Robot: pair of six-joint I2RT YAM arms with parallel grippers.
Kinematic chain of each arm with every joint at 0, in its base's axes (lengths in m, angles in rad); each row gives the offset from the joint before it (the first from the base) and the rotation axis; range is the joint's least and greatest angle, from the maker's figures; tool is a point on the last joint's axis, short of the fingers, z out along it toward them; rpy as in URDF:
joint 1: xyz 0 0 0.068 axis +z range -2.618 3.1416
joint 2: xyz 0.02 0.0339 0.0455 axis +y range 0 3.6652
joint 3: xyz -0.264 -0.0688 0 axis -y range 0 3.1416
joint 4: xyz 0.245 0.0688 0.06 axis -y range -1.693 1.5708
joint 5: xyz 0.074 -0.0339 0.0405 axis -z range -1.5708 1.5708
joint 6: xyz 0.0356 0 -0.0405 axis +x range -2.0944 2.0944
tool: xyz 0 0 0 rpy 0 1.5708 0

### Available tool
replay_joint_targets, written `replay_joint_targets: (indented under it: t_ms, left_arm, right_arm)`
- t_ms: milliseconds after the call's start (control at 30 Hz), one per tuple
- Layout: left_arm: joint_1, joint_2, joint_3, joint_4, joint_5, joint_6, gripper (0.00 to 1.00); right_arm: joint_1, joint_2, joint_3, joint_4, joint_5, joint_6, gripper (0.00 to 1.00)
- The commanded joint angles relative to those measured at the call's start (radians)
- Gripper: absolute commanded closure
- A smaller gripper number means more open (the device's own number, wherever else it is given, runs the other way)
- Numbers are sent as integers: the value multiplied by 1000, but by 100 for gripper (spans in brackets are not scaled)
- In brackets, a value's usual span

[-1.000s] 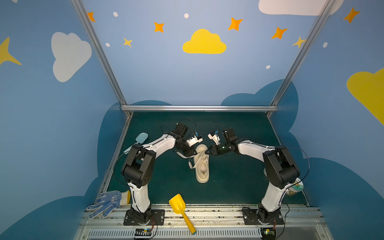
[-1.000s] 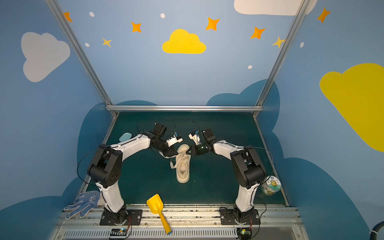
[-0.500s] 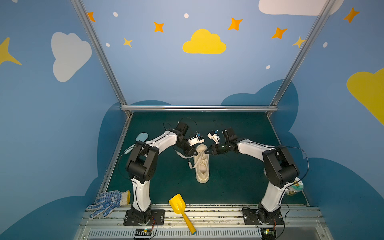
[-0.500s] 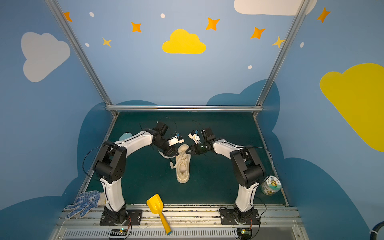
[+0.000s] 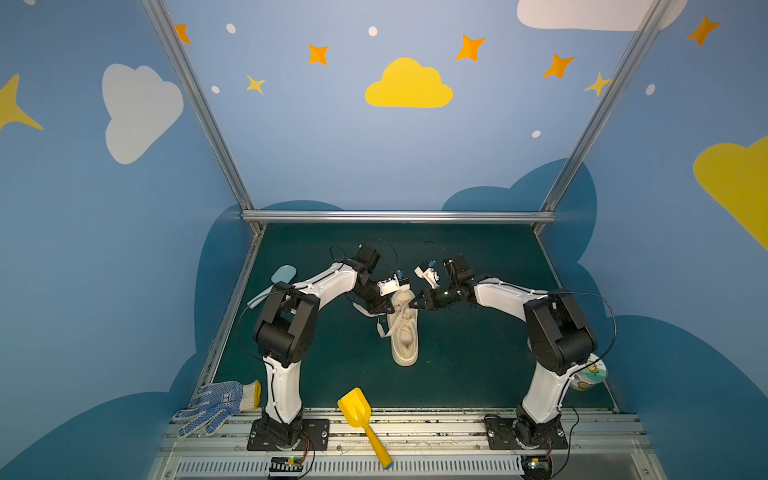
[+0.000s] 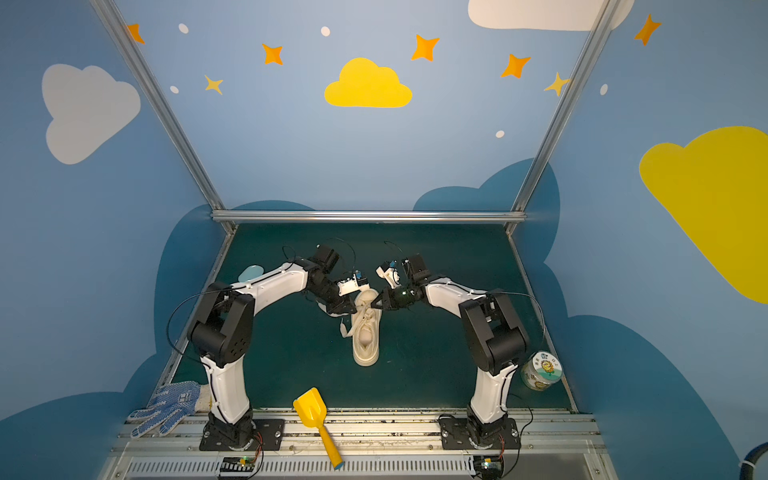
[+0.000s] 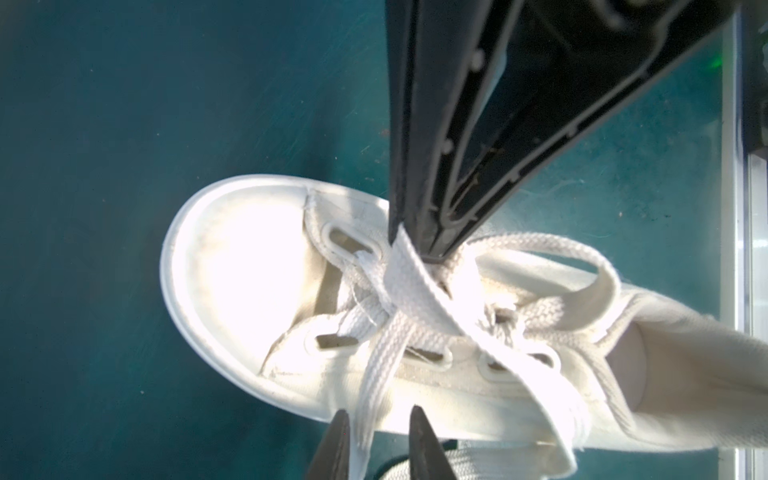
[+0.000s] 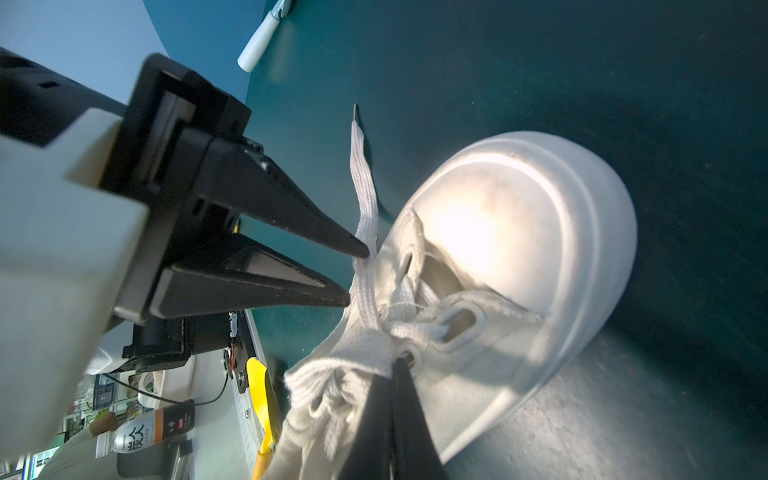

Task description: Tie the shoes

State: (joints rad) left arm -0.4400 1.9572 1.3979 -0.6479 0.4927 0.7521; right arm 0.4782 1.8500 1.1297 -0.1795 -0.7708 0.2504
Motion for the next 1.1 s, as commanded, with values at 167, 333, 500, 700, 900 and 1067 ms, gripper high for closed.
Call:
replay_joint_targets:
  t_ms: [167,333,500,700,900,1067]
  left_arm:
    - [-6,5,-20,-6,-12,46,97]
    - [-5,-47,-61,36,-25,41,97]
    - [-10,-88,-63,10,-34,55,97]
    - [-36,-146,-83,18,-56,68,97]
    - [-66,-192,-83,-6,-91,94,97]
    - [-95,-232,-98,-12,-123,130,97]
  right_arm:
    - [-6,15,41,-26,-21,0,100]
    - [-6,16,49,-36,-21,1,100]
    - [-5,30,76,-61,-25,7,100]
    - [-6,47,94,-80,-33,16,100]
    - [-6,64,117,-119,-49,19,100]
    - [-4,76,127,-126,-68,29,100]
